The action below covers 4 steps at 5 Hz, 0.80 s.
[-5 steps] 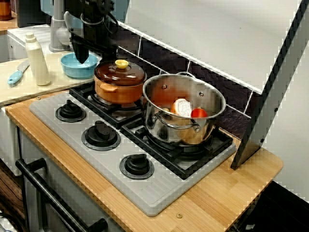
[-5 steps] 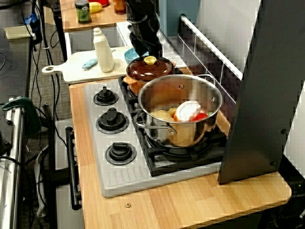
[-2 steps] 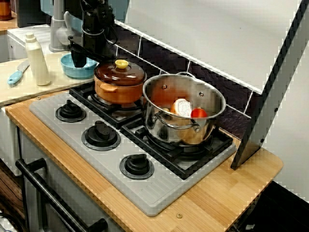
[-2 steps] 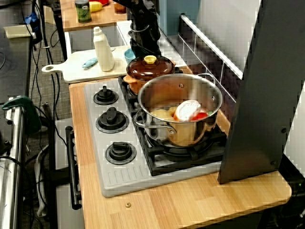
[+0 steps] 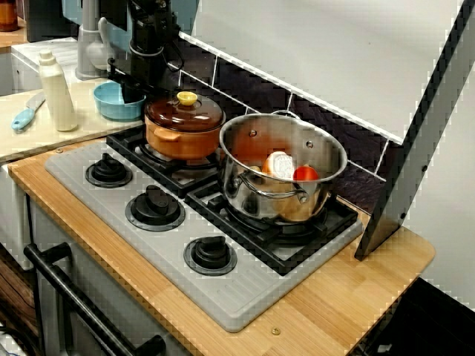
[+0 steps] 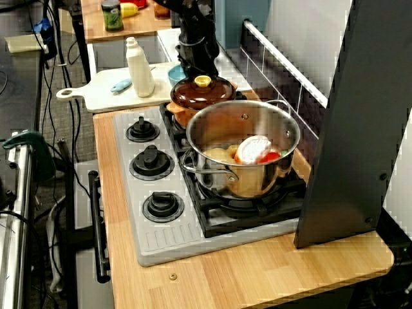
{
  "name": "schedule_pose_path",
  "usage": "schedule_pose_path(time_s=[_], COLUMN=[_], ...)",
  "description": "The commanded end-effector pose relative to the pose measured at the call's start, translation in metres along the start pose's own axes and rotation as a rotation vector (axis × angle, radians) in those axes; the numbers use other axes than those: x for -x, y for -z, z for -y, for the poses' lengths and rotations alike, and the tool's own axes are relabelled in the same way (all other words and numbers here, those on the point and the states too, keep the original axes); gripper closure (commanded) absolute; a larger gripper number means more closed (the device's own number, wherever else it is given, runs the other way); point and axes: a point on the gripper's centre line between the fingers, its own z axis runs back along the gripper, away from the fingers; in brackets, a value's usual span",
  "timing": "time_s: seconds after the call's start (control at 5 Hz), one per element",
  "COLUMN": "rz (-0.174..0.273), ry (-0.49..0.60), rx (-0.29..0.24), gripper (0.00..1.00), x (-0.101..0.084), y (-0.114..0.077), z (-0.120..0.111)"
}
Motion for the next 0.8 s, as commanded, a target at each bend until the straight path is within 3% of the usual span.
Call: schedule_pose_path(time_s=[0.0, 0.4, 0.6], rz=[0.024, 0.017, 0.026], ry=[-0.032, -0.057, -0.065], rx=[0.024, 0.061, 0.090], gripper=[1.00, 1.00, 1.00], x=[-0.022, -0.036, -0.047], y=[-0.034, -0.074, -0.103], z=[-0.008, -0.013, -0.016])
